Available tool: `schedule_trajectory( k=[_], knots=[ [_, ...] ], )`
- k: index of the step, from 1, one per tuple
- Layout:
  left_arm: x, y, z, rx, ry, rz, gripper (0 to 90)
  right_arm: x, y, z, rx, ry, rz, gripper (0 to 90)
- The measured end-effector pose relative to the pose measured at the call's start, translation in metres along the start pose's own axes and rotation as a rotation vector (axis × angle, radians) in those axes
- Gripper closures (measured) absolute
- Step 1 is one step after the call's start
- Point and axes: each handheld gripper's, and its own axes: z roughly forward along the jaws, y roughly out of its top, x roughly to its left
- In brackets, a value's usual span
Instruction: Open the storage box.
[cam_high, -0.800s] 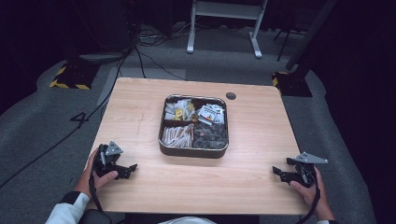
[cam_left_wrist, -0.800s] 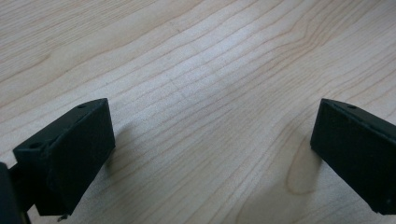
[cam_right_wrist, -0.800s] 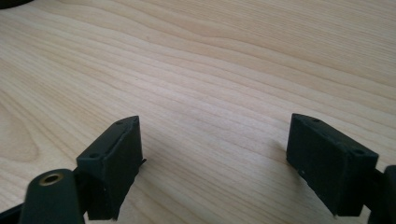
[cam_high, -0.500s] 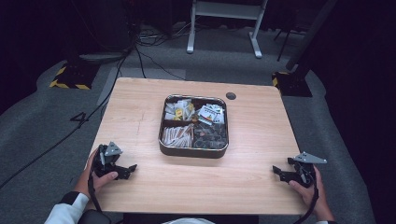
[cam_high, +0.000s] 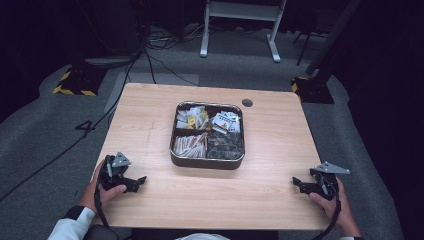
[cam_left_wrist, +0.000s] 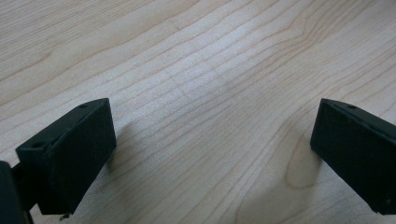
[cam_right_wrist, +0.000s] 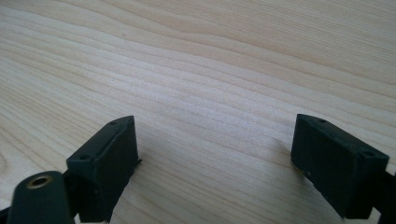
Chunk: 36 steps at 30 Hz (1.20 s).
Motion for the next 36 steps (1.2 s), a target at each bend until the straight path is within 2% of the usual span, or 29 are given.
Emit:
schedule_trajectory(
  k=[6,15,22,29,34,36],
  knots=[
    [0.0,0.0,0.0,0.0,-0.002,0.007,0.5,-0.003,0.0,-0.001,0.008,0.018,-0.017,15.5],
    [0.002,0.001,0.0,0.004,-0.011,0.017,0.5,-0.007,0.004,0.001,0.001,0.019,-0.001,16.8],
    [0.002,0.001,0.0,0.004,-0.013,0.013,0.5,0.003,0.013,0.0,-0.017,0.037,-0.054,18.3],
    [0.002,0.001,0.001,0.005,-0.014,0.012,0.5,0.01,0.02,-0.001,-0.029,0.057,-0.074,19.2],
    [0.002,0.001,0.001,0.002,-0.016,0.015,0.5,0.018,0.033,-0.004,-0.062,0.086,-0.099,20.5],
    [0.002,0.001,0.001,0.004,-0.018,0.016,0.5,0.021,0.037,-0.002,-0.06,0.086,-0.106,22.1]
  ],
)
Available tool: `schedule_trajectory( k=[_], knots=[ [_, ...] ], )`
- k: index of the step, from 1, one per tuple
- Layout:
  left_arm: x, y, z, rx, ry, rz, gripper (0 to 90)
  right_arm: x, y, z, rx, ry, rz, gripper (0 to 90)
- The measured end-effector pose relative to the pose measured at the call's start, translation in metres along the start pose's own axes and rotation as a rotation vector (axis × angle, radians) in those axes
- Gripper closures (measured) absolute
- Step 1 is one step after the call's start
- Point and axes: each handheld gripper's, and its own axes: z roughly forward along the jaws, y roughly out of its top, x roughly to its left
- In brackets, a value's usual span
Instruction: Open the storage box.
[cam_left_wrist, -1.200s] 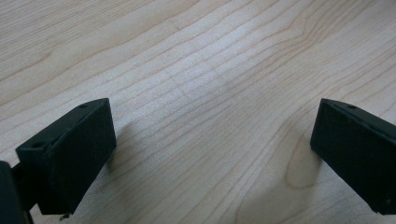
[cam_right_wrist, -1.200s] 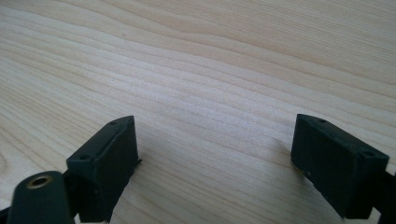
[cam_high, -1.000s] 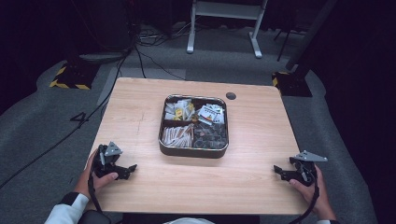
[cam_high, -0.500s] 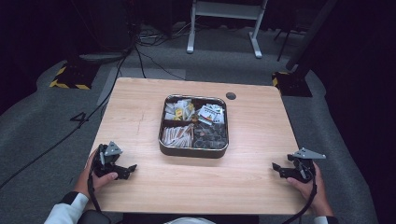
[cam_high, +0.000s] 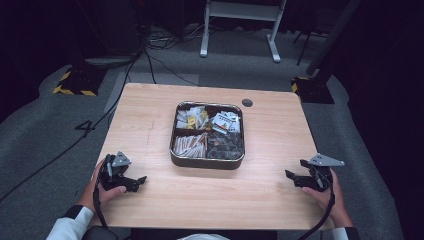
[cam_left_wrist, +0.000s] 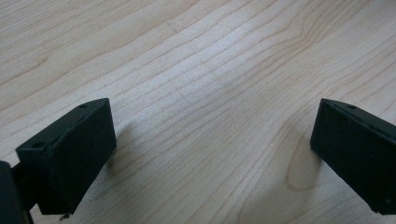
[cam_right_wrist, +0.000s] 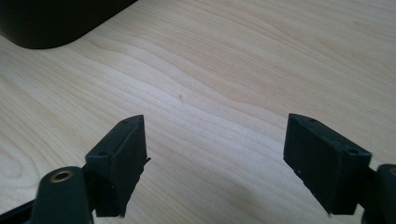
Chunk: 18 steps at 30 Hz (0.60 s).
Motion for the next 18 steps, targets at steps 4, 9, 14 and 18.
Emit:
schedule_trajectory(
  k=[4,9,14,18],
  knots=[
    [0.0,0.0,-0.001,0.0,0.005,0.005,0.5,0.007,0.012,0.003,-0.008,-0.003,-0.038,23.4],
    [0.0,-0.001,-0.001,-0.002,0.0,0.003,0.5,0.012,0.028,0.006,-0.026,0.013,-0.063,24.2],
    [0.0,-0.001,-0.001,0.001,-0.001,0.005,0.5,0.021,0.047,0.014,-0.039,0.043,-0.101,26.0],
    [0.0,-0.001,-0.001,0.001,-0.001,0.005,0.5,0.026,0.061,0.019,-0.05,0.064,-0.124,26.8]
  ],
)
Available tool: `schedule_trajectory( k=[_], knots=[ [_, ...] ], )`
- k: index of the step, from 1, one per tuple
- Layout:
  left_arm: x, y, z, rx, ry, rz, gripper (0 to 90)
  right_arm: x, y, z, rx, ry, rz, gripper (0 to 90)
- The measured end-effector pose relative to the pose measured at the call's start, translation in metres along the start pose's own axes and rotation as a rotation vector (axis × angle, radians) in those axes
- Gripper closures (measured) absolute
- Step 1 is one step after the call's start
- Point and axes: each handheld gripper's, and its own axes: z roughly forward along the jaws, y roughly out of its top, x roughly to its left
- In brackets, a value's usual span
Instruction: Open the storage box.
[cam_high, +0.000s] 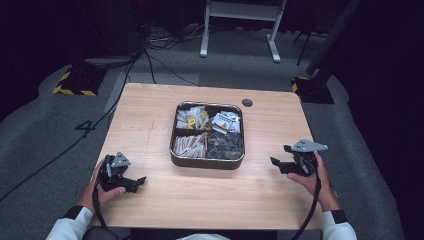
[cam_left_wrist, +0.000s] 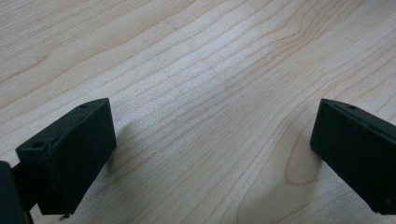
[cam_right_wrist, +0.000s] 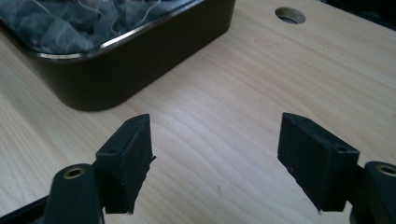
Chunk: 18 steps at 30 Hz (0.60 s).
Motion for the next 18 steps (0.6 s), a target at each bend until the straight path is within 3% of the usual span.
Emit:
schedule_trajectory(
  k=[8,18],
  knots=[
    [0.0,0.0,0.0,0.0,0.0,0.0,0.5,0.004,0.031,0.008,-0.054,0.03,-0.01,30.9],
    [0.0,0.0,0.0,0.0,-0.001,0.0,0.5,0.02,0.062,0.025,-0.043,0.067,-0.071,30.7]
  ],
)
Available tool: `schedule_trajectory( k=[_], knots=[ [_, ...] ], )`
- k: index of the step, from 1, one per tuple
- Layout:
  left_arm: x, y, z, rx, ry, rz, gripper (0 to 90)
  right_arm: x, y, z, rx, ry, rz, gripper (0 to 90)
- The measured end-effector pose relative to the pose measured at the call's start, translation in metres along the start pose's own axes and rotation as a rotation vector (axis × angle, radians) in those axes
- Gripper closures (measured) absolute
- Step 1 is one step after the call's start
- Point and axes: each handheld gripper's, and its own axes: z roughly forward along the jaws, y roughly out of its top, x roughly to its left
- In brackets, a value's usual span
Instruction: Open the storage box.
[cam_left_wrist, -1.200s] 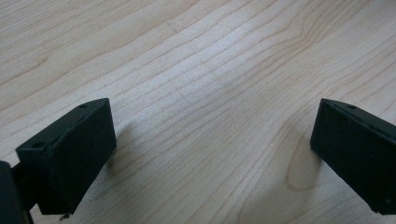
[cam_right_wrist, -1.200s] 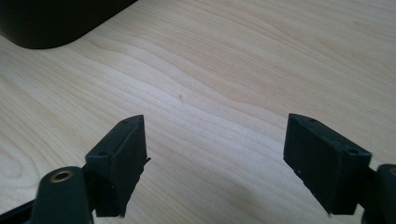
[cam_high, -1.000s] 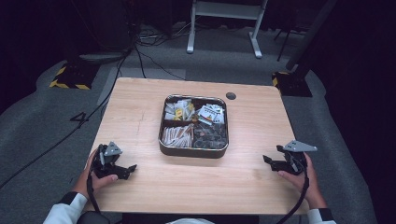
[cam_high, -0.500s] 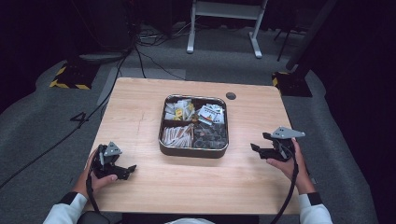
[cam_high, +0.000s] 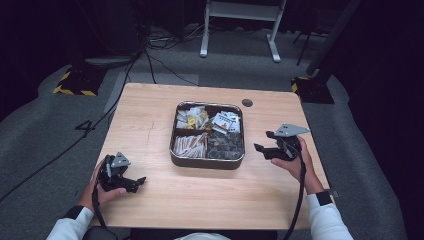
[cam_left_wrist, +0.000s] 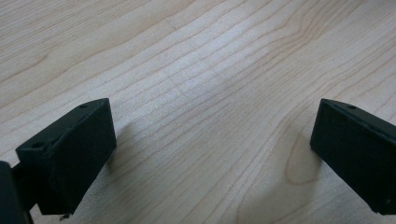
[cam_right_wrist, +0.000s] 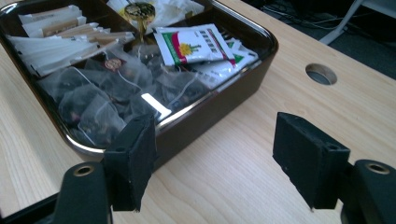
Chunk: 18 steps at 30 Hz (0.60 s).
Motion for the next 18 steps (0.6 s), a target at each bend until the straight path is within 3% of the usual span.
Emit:
schedule_trajectory(
  k=[6,18],
  knots=[
    [0.0,0.0,0.0,0.0,0.002,0.002,0.5,0.007,0.016,0.007,0.005,0.01,-0.034,30.9],
    [0.0,0.0,0.0,0.0,0.002,0.003,0.5,0.015,0.04,0.02,-0.008,0.039,-0.045,29.5]
  ],
)
